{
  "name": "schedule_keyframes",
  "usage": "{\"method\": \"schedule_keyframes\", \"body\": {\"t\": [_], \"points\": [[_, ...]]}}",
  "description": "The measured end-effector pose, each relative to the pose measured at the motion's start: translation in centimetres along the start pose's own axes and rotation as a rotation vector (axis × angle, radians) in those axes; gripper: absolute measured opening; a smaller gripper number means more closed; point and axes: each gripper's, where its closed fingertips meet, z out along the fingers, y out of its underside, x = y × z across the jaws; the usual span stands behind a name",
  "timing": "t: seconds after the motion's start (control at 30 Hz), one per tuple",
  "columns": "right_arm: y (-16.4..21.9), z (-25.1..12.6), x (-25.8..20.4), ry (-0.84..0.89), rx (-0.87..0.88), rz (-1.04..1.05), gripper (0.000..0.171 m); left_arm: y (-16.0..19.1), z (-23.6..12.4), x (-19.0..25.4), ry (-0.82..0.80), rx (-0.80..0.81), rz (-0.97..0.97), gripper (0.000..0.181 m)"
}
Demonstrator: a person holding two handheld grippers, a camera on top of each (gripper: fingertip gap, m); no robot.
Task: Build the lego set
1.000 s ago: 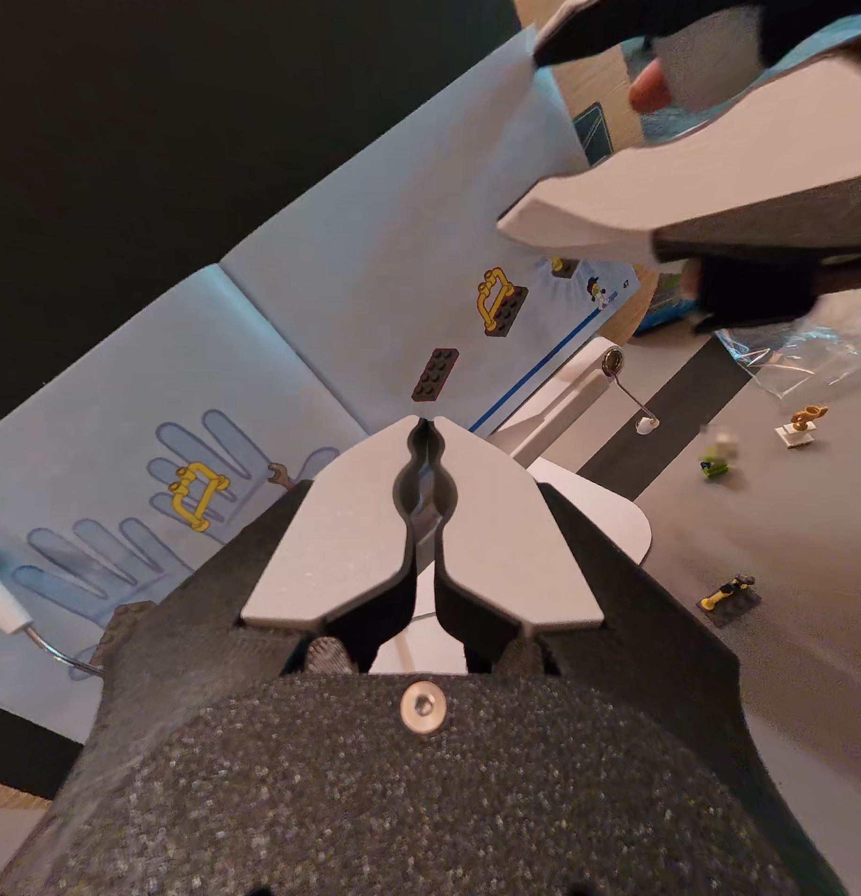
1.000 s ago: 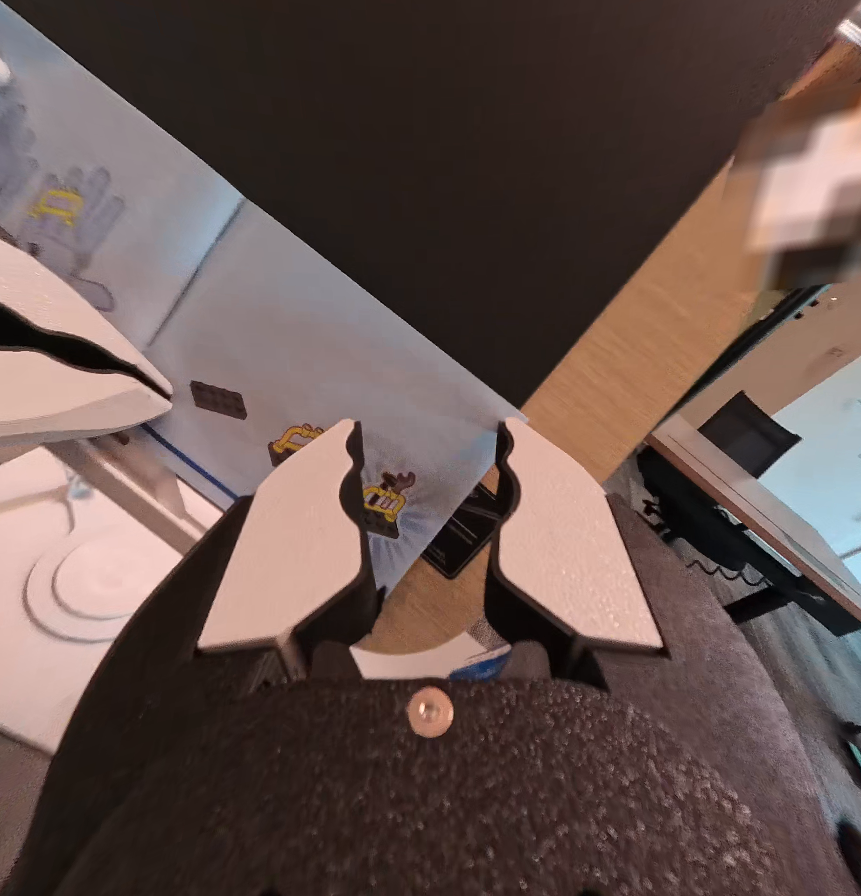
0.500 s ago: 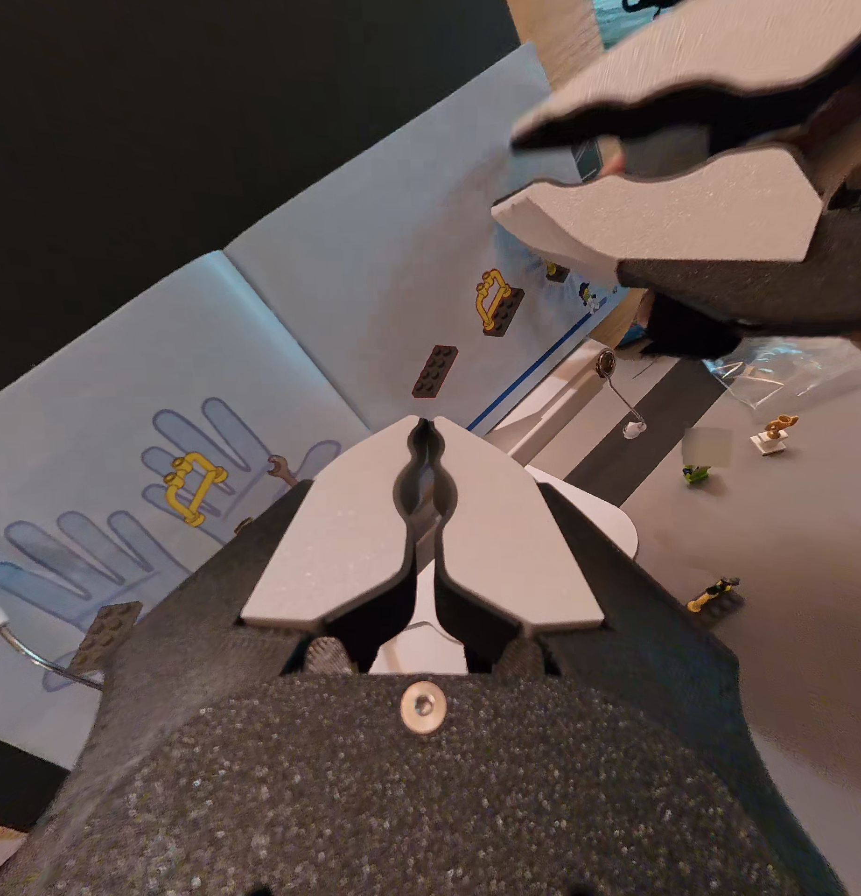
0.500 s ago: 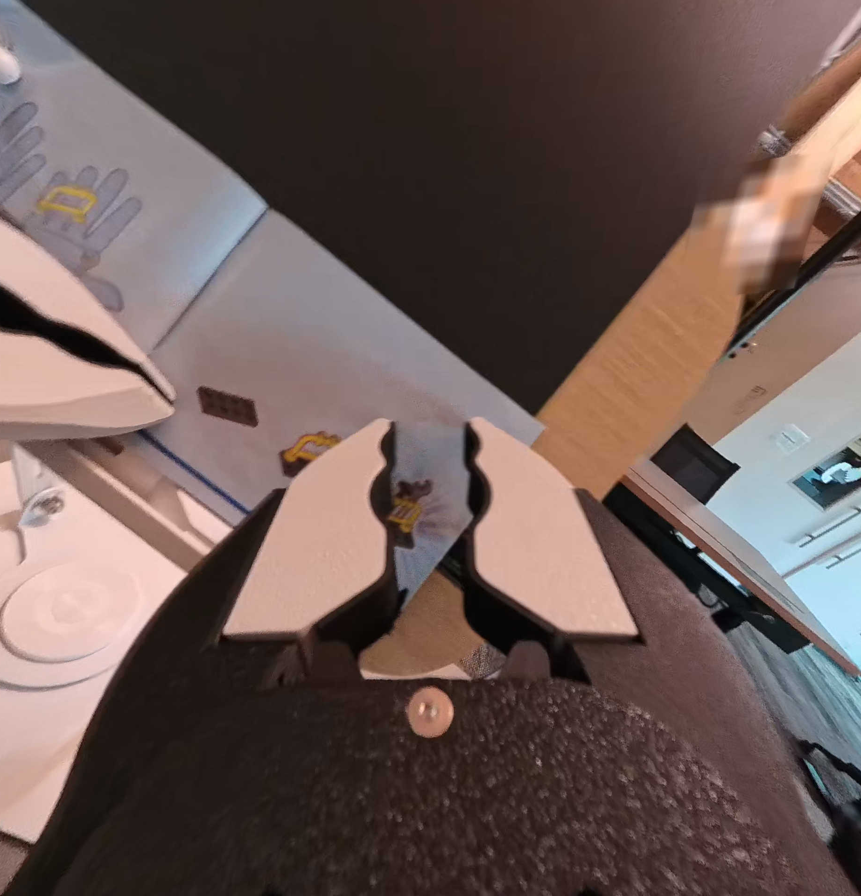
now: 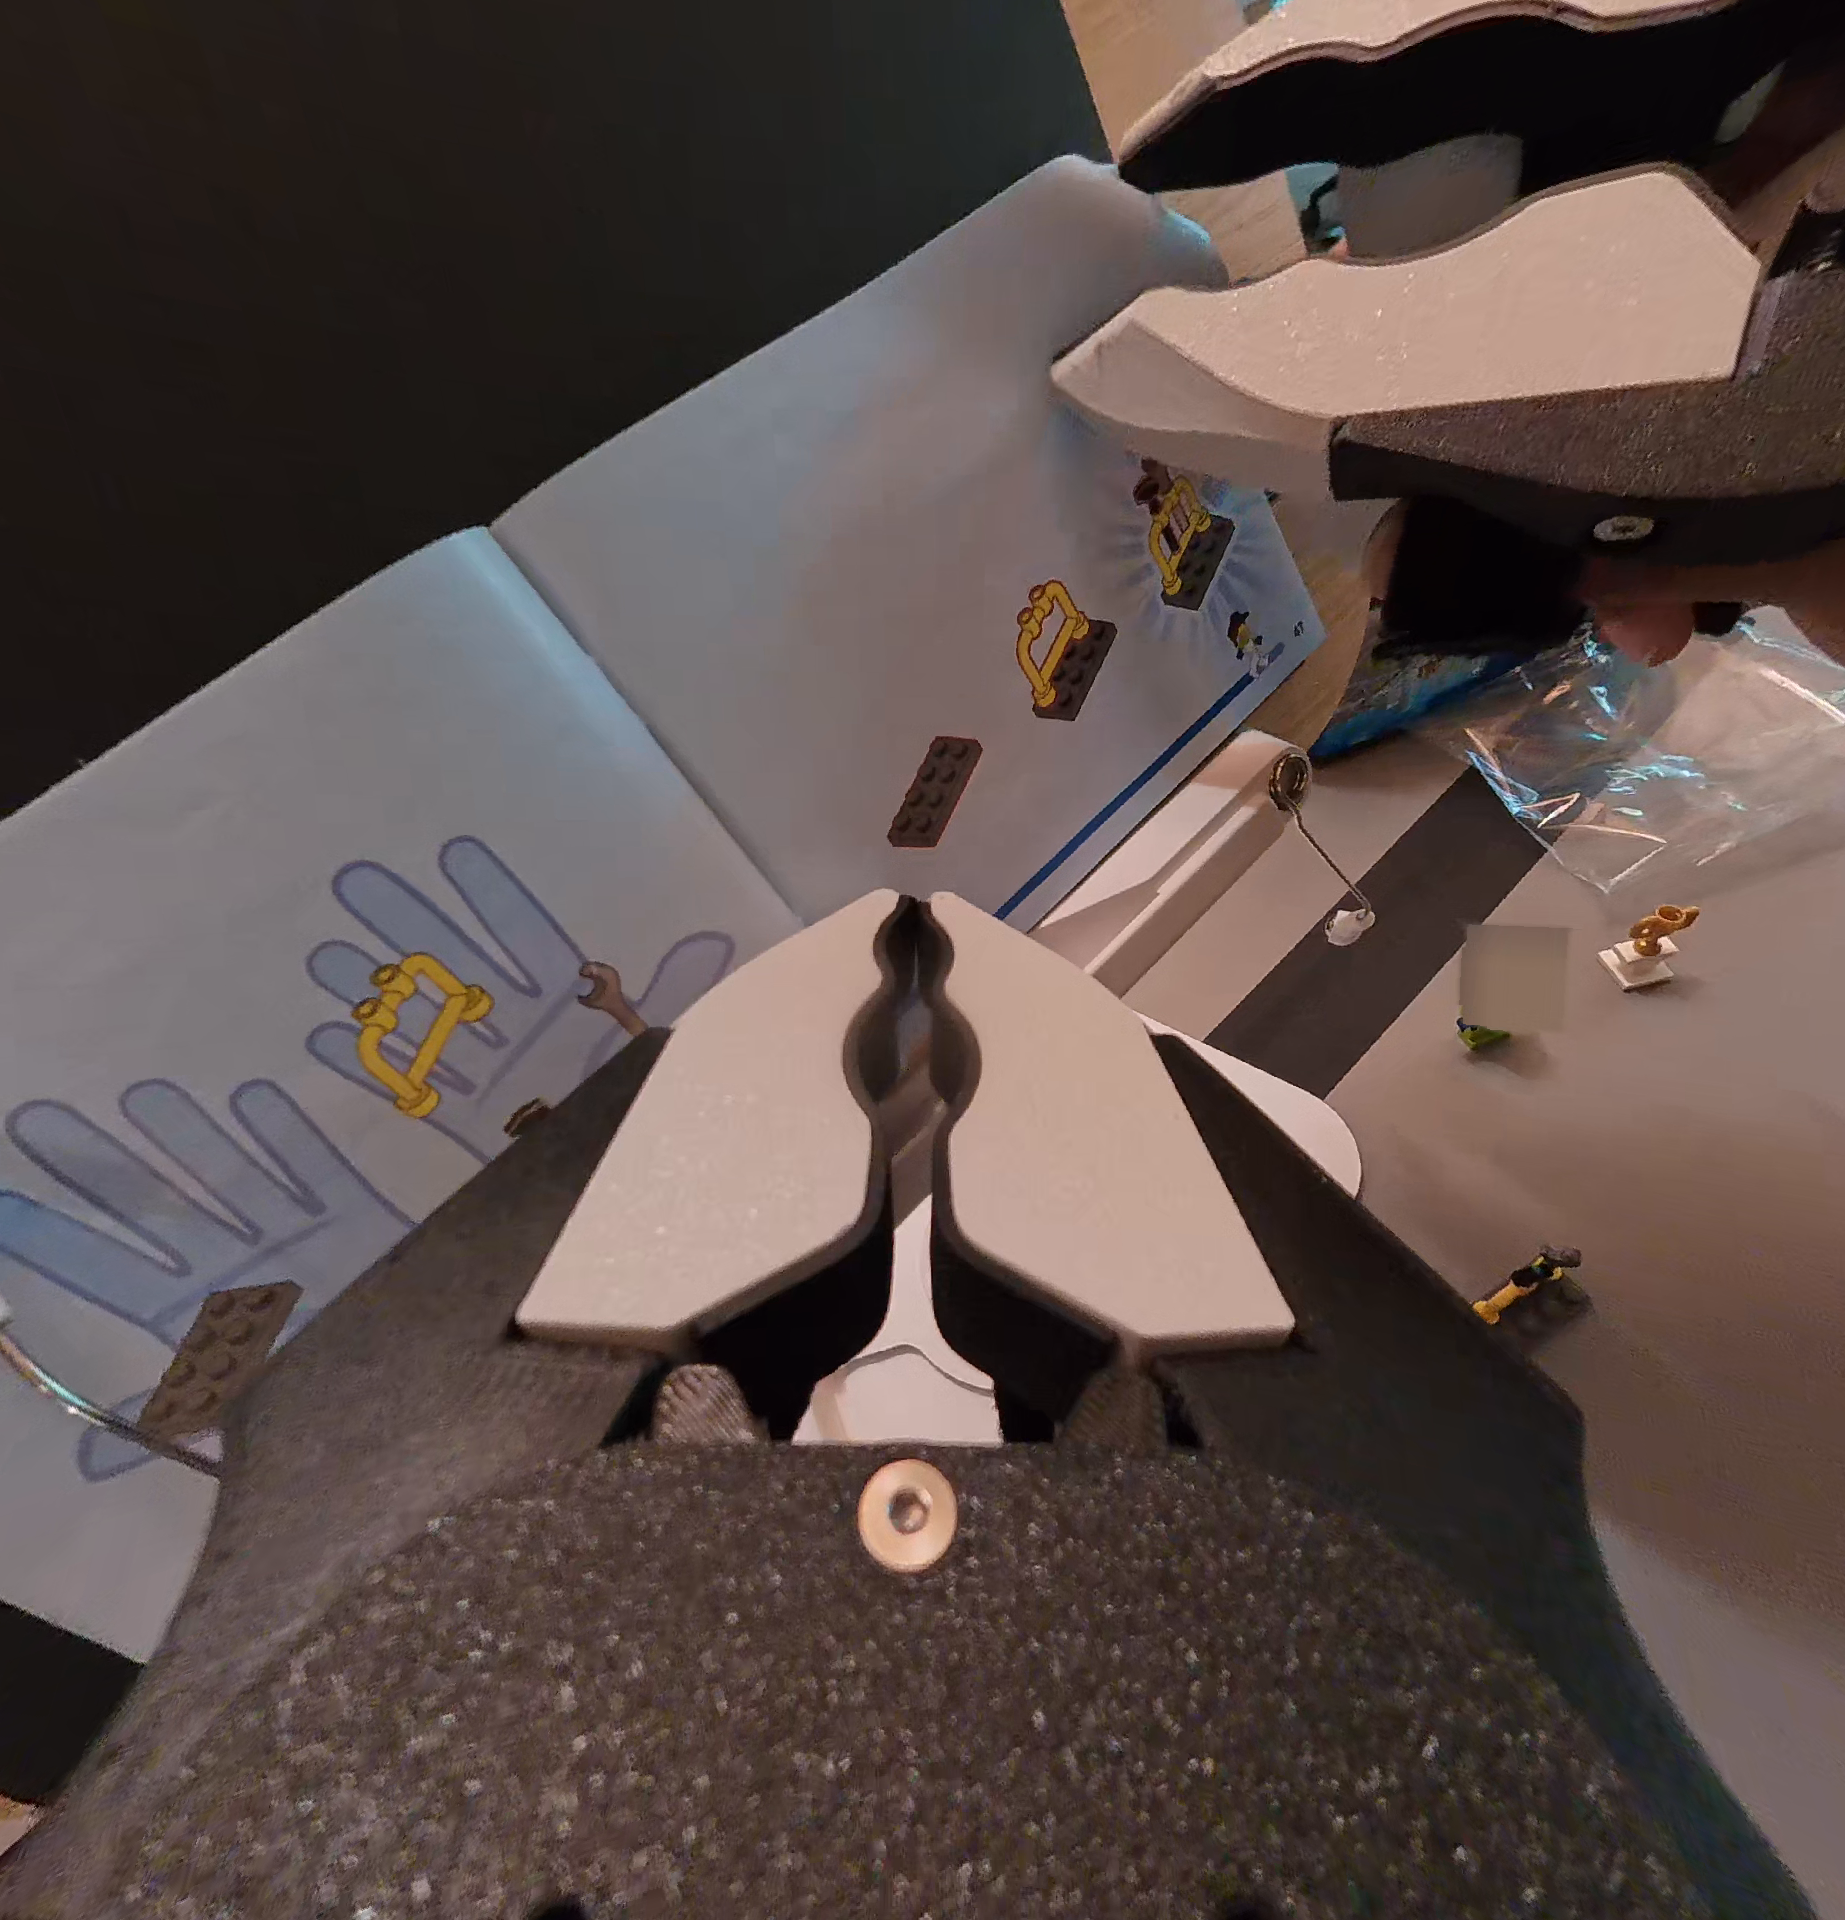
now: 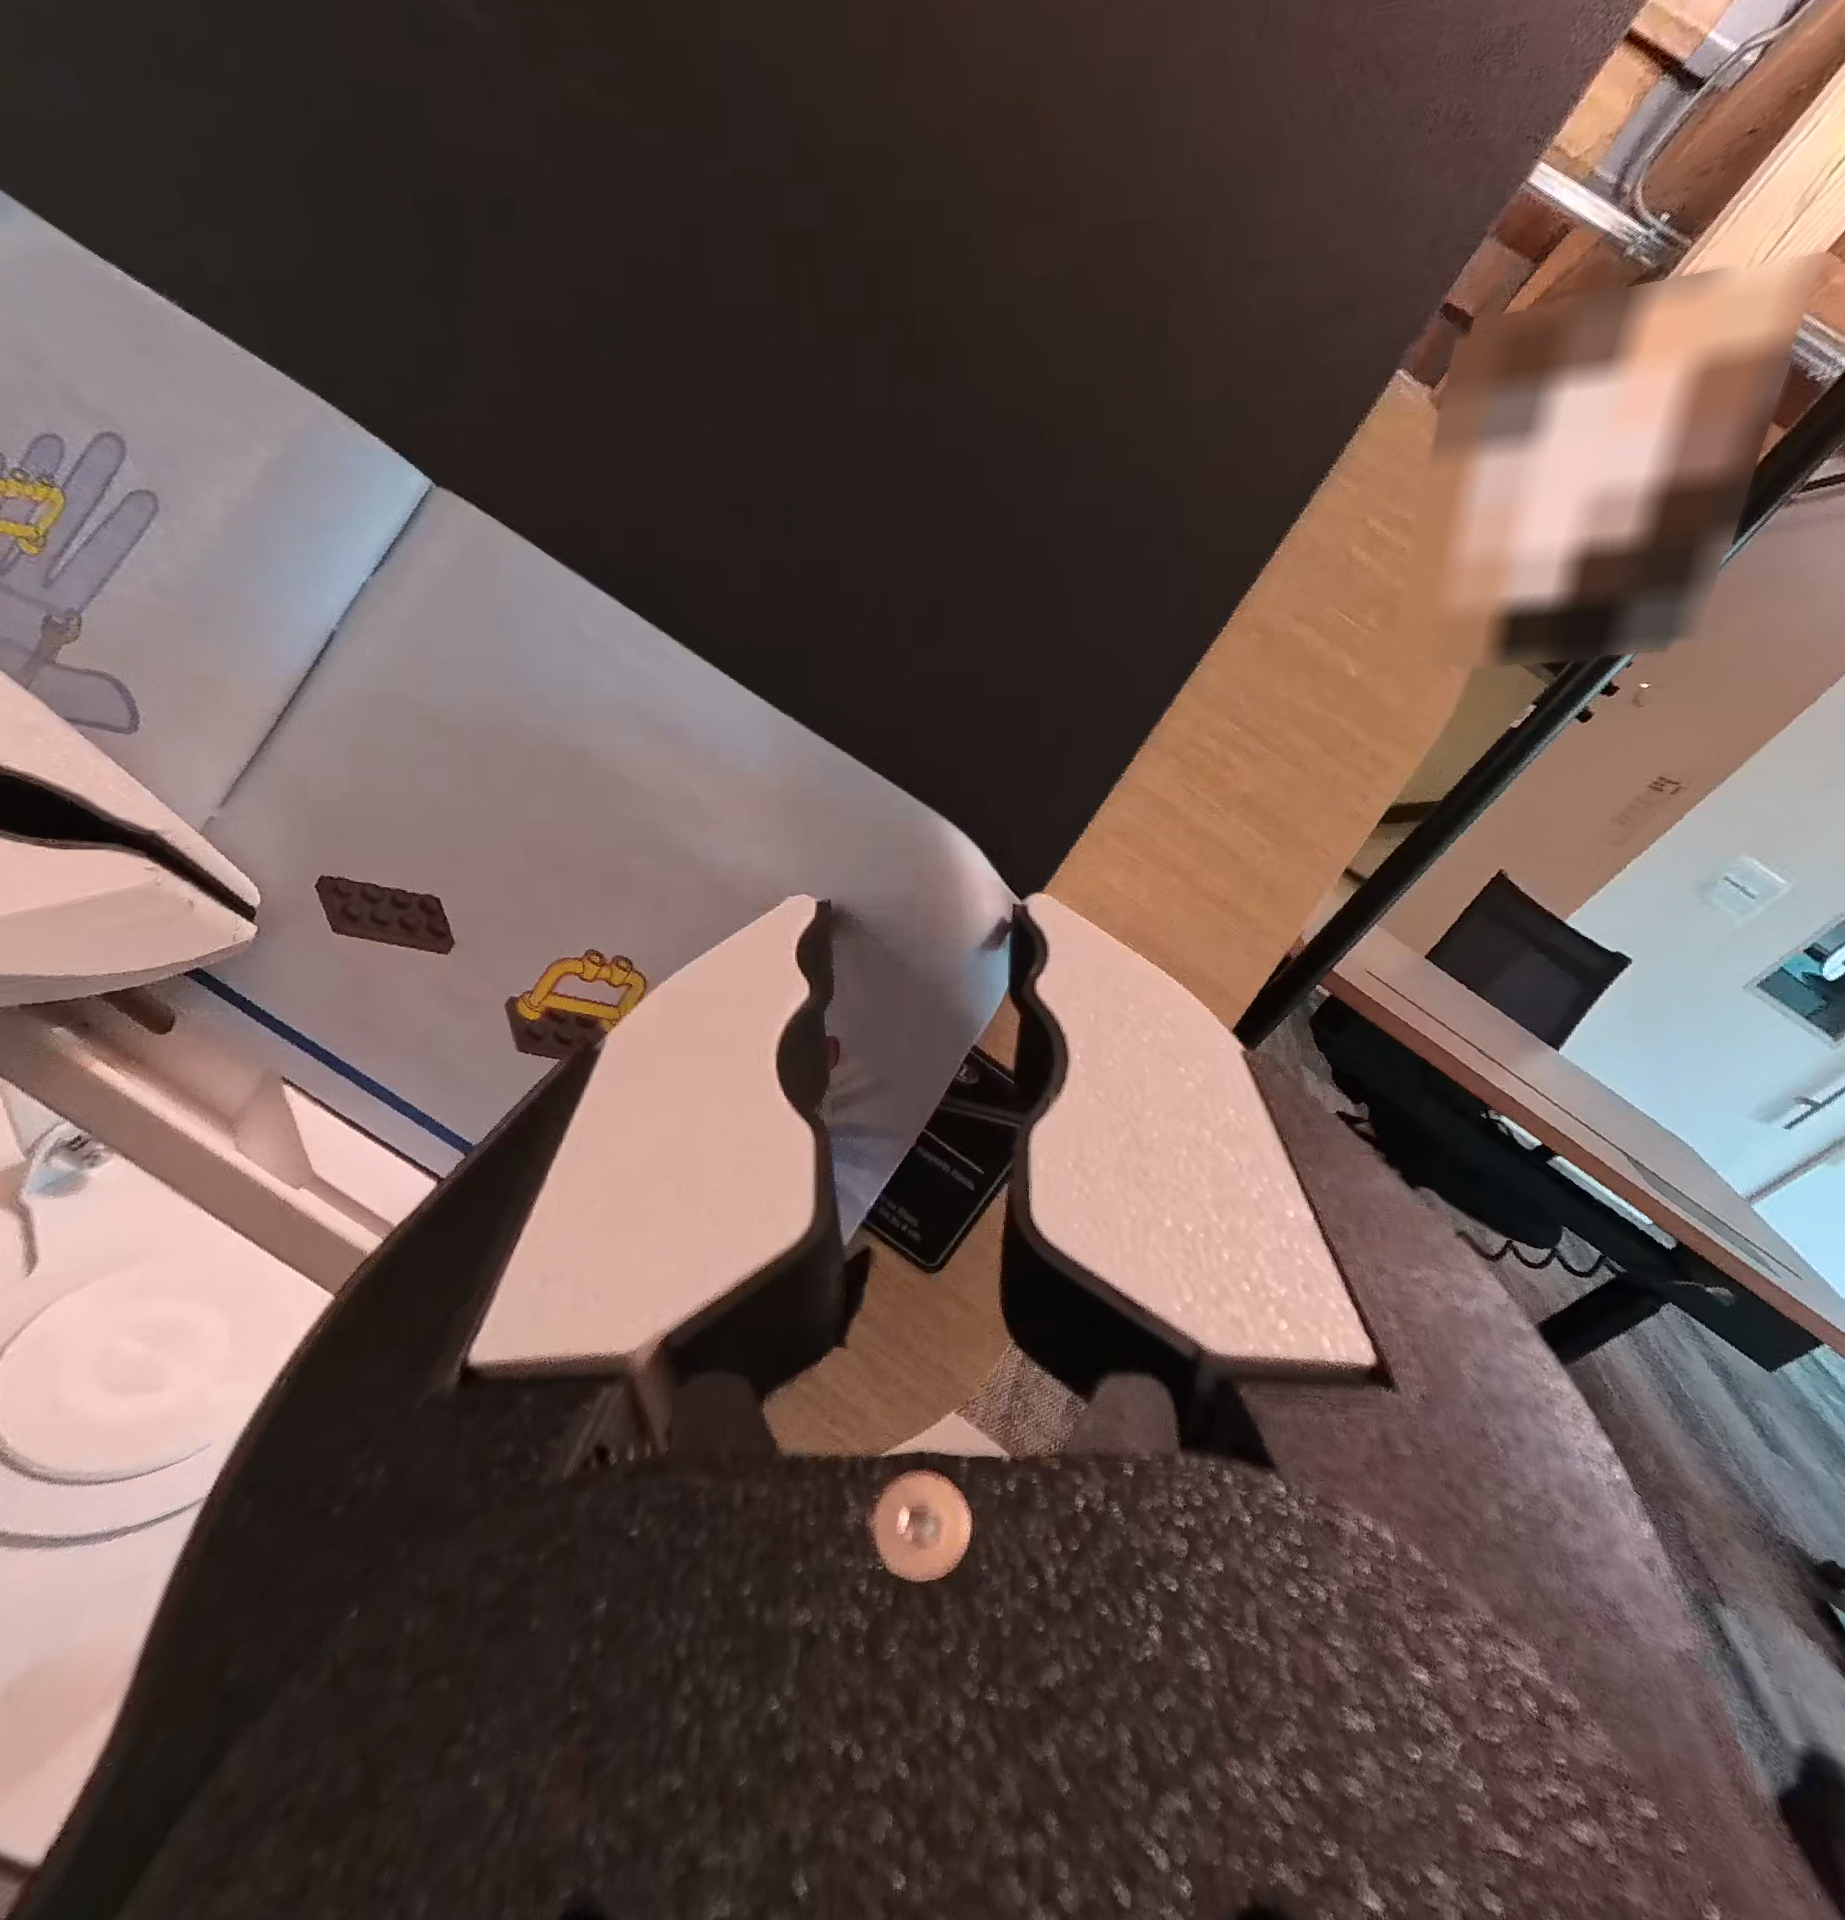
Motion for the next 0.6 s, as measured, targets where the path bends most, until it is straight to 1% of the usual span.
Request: {"method": "schedule_keyframes", "body": {"t": [0.1,0.27,0.43,0.6], "points": [[0.0,-0.3,0.0,0.052,0.012,-0.063,0.022,0.0,0.0,0.0,0.001,0.005,-0.006,0.000],[-0.2,-1.1,-0.2,0.141,0.061,-0.163,0.015,0.0,0.0,0.0,0.002,0.009,-0.009,0.000],[-0.5,-1.9,-0.5,0.202,0.100,-0.250,0.014,-0.1,0.0,0.0,0.000,0.015,-0.010,0.000],[-0.6,-2.5,-0.9,0.220,0.129,-0.313,0.014,-0.6,0.0,0.1,0.004,0.030,-0.013,0.000]]}}
